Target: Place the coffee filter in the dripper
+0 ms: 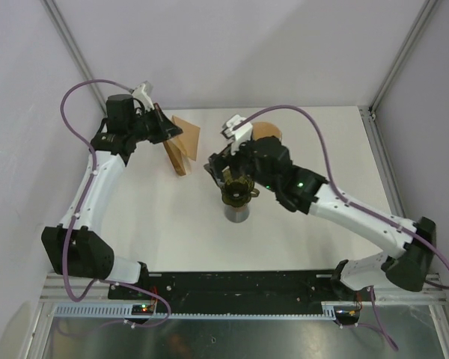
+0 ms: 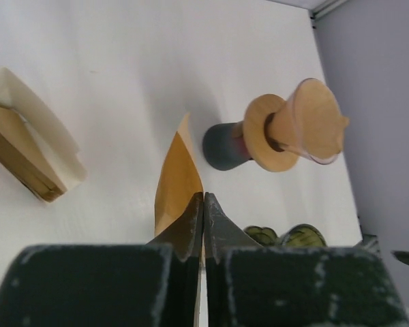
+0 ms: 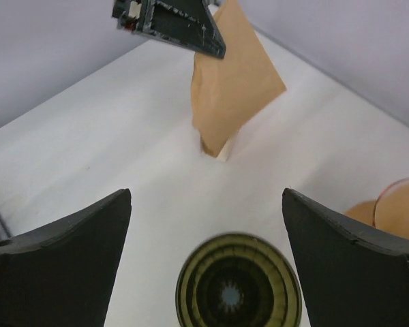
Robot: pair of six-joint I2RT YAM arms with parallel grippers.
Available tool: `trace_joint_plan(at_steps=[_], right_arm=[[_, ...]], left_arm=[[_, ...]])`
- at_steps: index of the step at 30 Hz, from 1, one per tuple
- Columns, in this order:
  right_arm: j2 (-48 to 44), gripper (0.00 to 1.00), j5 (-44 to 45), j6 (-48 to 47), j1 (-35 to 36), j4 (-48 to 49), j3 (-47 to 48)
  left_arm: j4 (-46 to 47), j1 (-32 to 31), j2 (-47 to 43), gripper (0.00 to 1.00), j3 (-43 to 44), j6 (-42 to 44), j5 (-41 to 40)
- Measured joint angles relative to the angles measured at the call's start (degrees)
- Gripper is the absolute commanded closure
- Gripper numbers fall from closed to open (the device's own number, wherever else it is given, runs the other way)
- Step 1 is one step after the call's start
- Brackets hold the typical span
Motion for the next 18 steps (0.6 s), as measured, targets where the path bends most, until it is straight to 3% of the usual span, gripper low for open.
trace_joint_plan(at_steps=[9, 18], right_arm=[[12.4, 0.13, 14.7, -6.3, 5.5, 15.4, 0.4], [22.7, 0.38, 20.2, -9.1, 7.0, 14.8, 10.0]], left_arm=[[-2.3, 0.0, -2.3, 1.00, 1.0, -4.1, 6.3], [-3.3, 0.0, -2.3, 1.00, 1.0, -7.3, 9.2]])
